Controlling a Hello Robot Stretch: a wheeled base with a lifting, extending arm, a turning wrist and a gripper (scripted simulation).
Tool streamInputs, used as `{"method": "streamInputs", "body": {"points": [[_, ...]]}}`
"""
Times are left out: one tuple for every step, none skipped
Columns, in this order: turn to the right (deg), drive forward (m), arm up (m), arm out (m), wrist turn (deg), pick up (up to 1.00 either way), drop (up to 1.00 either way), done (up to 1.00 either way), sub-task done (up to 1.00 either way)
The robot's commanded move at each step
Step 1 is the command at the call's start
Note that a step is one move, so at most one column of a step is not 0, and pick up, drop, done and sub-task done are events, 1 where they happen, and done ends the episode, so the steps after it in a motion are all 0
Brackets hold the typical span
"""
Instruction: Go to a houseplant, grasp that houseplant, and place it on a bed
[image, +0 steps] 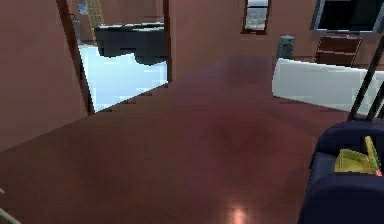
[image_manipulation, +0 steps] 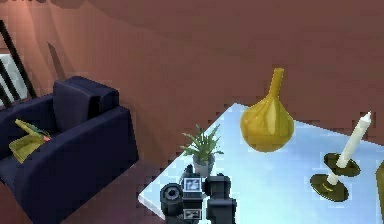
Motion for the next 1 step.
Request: {"method": "streamInputs", "body": {"points": [[0.0, 0.0, 0.1, 0.0, 0.0, 0.0, 0.0, 0.0, 0.0]]}}
